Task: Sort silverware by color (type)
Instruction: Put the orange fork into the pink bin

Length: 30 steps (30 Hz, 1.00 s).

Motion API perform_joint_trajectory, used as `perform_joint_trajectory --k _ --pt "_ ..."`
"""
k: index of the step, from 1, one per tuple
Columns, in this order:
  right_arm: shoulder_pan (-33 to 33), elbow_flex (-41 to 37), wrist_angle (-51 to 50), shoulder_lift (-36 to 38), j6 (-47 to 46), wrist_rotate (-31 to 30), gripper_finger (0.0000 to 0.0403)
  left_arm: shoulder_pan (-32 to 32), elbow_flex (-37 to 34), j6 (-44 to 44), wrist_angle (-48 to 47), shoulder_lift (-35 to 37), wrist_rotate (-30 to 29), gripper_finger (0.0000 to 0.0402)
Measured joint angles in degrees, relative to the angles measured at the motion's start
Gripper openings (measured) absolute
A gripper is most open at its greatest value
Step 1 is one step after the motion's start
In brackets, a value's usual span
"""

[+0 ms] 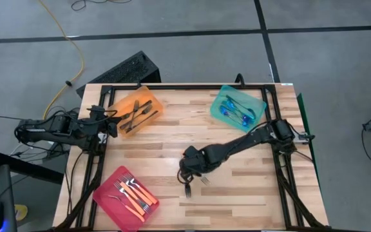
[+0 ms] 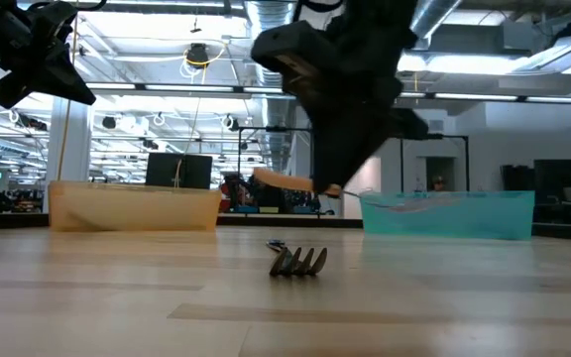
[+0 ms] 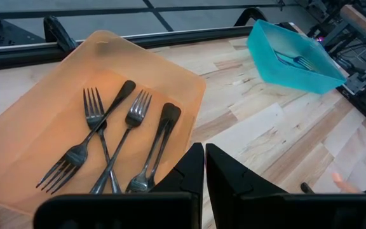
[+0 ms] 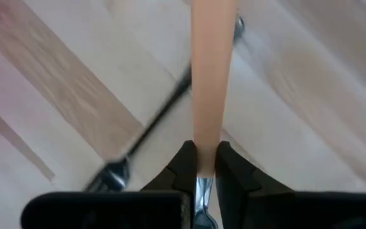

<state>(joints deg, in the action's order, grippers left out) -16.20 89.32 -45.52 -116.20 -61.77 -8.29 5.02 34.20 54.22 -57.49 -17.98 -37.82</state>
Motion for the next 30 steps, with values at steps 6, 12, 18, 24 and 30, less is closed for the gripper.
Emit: perform_joint_trajectory --k 6,12,18,24,30 --pt "3.37 0.0 8.05 0.0 6.72 0.11 0.0055 0.02 0.0 0.06 -0.01 0.01 0.52 0.0" --pt "6.37 0.0 15.16 0.0 11.66 0.67 0.0055 0.02 0.0 0.63 0.0 0.01 1.59 0.0" --pt "8.89 0.0 25.01 0.0 16.82 0.74 0.0055 0.0 0.0 1.04 0.0 0.01 1.6 0.0" --pt "10.79 0.0 34.71 0.0 20.47 1.07 0.0055 0.0 0.0 1.95 -0.02 0.0 1.55 0.0" --pt "11.89 0.0 42.77 -0.02 25.28 1.09 0.0055 0.01 0.0 1.97 -0.01 0.01 1.53 0.0"
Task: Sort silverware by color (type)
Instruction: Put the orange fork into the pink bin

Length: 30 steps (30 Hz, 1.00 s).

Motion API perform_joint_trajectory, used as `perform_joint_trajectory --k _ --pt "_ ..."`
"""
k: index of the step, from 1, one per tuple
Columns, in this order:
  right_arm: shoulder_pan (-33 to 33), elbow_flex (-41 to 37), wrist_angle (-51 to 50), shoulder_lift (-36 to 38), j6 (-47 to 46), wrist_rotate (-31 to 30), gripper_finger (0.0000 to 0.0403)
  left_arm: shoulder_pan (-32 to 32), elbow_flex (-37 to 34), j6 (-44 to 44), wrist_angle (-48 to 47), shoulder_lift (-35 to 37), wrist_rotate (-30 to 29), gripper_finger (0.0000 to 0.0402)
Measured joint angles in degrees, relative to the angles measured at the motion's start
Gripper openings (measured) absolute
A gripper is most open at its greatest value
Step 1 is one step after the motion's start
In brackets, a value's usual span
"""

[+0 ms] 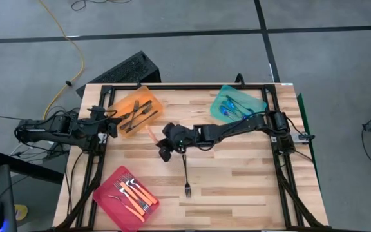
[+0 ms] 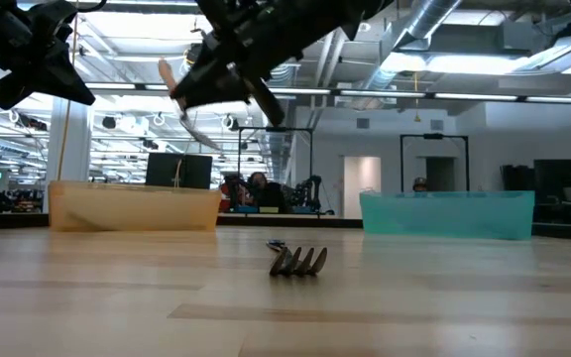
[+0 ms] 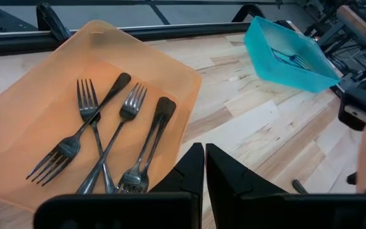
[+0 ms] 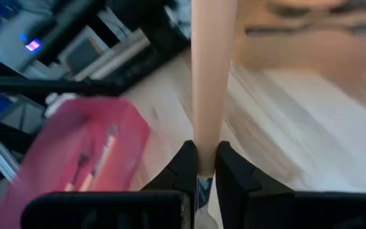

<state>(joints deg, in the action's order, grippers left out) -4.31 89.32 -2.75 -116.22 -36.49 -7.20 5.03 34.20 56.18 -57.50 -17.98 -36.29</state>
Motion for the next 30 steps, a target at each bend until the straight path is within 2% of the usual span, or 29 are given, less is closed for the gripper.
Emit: perform_joint_trajectory --k 13,17,21,25,30 --pt "0.08 0.0 14.62 -0.49 9.01 1.45 0.0055 -0.01 0.0 0.62 0.01 -0.01 -0.05 0.0" --pt "0.02 0.0 19.27 -1.4 9.98 4.23 0.0055 0.01 0.0 1.36 0.01 0.0 -0.01 0.0" --pt "-0.56 0.02 20.45 -1.24 11.73 4.5 0.0055 -0.01 0.0 1.57 0.01 -0.01 -0.03 0.0" --pt "-0.81 0.0 23.99 -1.37 14.38 8.58 0.0055 -0.01 0.0 1.57 0.05 -0.02 -0.07 0.0" --pt "-1.11 0.02 26.93 -1.27 15.3 9.21 0.0055 0.01 0.0 1.6 0.03 -0.01 -0.09 0.0"
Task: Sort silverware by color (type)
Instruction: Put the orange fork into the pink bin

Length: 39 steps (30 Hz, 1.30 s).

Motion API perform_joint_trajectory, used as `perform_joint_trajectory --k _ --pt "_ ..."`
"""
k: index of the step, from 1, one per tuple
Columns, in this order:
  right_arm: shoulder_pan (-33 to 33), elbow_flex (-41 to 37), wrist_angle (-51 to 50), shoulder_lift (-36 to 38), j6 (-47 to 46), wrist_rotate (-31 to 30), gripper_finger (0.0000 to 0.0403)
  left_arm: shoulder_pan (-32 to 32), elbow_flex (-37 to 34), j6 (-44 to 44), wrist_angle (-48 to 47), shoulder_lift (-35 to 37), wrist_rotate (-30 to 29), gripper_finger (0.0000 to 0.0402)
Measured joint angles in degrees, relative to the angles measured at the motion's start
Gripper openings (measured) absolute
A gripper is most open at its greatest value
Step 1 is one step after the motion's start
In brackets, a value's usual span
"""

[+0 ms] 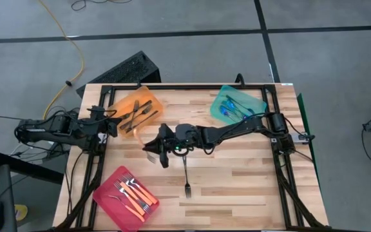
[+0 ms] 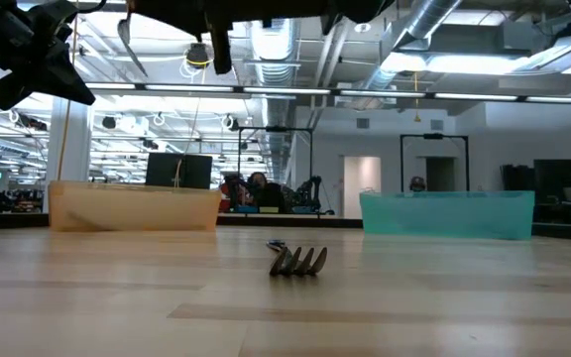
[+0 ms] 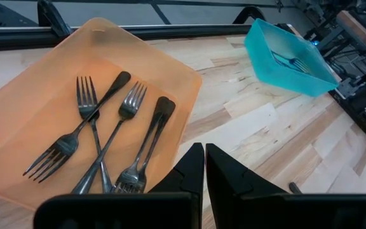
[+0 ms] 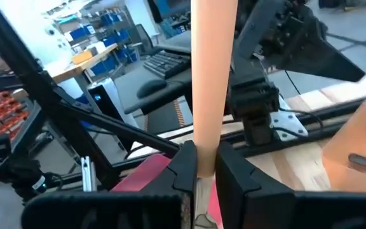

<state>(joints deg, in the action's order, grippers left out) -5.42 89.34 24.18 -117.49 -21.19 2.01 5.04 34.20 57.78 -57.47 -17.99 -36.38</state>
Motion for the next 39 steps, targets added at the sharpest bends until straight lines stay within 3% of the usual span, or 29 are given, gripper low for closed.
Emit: perform_joint_trajectory --k 10,18,31,39 --pt "-0.95 0.0 7.91 0.0 2.38 4.17 0.0055 -0.02 0.0 0.09 -0.01 0.01 -0.14 0.0" --pt "-3.61 -0.02 13.1 0.02 2.41 4.02 0.0055 -0.01 0.0 1.42 0.0 -0.01 -0.33 0.0" --pt "-9.11 -0.02 15.92 0.02 3.69 -9.86 0.0055 0.0 0.0 0.8 0.59 0.01 0.15 0.0" --pt "-11.19 3.26 20.17 -4.23 3.25 -11.57 0.0055 0.0 0.0 -0.11 0.45 0.01 0.11 0.0"
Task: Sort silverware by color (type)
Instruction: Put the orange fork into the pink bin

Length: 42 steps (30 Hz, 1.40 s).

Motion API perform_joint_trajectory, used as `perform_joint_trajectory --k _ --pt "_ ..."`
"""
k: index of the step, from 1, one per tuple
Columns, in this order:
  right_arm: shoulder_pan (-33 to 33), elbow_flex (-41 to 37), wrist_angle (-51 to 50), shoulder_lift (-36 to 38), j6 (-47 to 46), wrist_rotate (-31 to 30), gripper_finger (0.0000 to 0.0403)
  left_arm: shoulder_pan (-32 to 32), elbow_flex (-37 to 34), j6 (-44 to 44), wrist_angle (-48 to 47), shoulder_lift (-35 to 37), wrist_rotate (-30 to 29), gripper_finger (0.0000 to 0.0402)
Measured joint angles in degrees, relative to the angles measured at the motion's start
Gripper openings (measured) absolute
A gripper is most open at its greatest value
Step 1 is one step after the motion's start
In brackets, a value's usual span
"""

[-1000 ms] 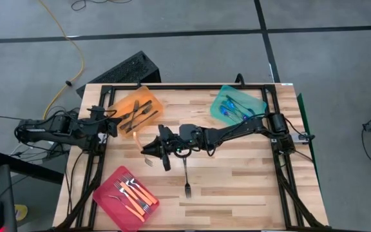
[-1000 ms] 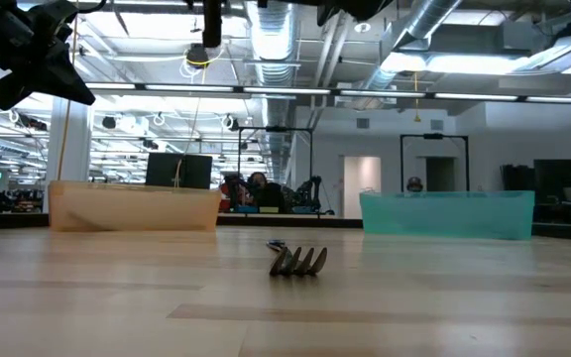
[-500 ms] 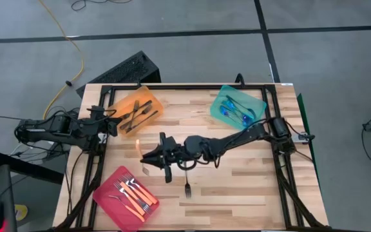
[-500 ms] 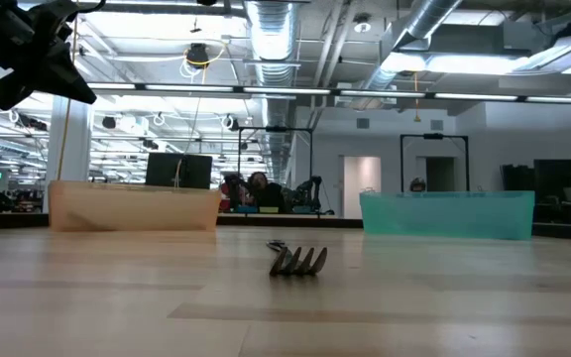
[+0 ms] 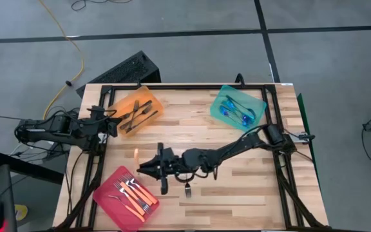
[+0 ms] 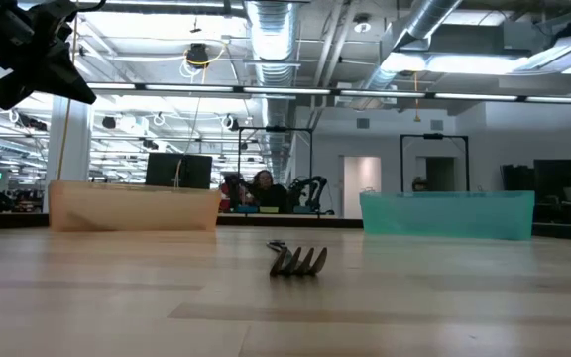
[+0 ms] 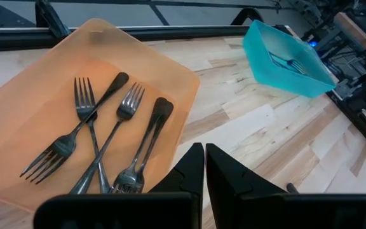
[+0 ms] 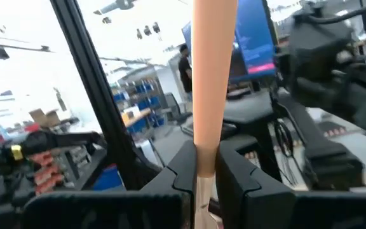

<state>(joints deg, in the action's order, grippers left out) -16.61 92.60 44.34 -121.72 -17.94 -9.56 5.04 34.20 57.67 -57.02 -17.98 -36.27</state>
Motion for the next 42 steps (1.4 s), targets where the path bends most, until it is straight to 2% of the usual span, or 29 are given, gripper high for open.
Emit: perform_joint_trajectory --k 5,9,13,21,28,34,42 --pt "-0.31 8.6 -3.36 -5.25 0.43 1.59 0.0055 -0.02 0.0 -0.02 -0.06 0.0 0.02 0.0" --pt "0.04 15.33 -12.96 -6.14 0.16 4.92 0.0055 -0.02 0.0 -0.04 -0.06 -0.02 0.02 0.0" --pt "0.21 22.37 -21.27 -10.11 -0.5 7.02 0.0055 -0.01 0.0 -0.03 -0.06 -0.01 0.46 0.0" --pt "-0.09 33.4 -21.46 -19.6 -6.26 8.25 0.0055 -0.02 0.0 -1.11 -0.08 -0.02 2.56 0.0" --pt "-0.38 35.32 -25.84 -23.11 -12.99 8.28 0.0055 -0.02 0.0 -1.38 -0.1 0.0 2.55 0.0" --pt "-1.05 35.46 -34.64 -22.97 -16.19 7.48 0.0055 -0.02 0.0 -3.0 -0.09 0.0 2.69 0.0" --pt "-2.45 35.42 -42.31 -23.01 -22.89 2.49 0.0055 -0.01 0.0 -3.04 -0.09 0.0 2.75 0.0"
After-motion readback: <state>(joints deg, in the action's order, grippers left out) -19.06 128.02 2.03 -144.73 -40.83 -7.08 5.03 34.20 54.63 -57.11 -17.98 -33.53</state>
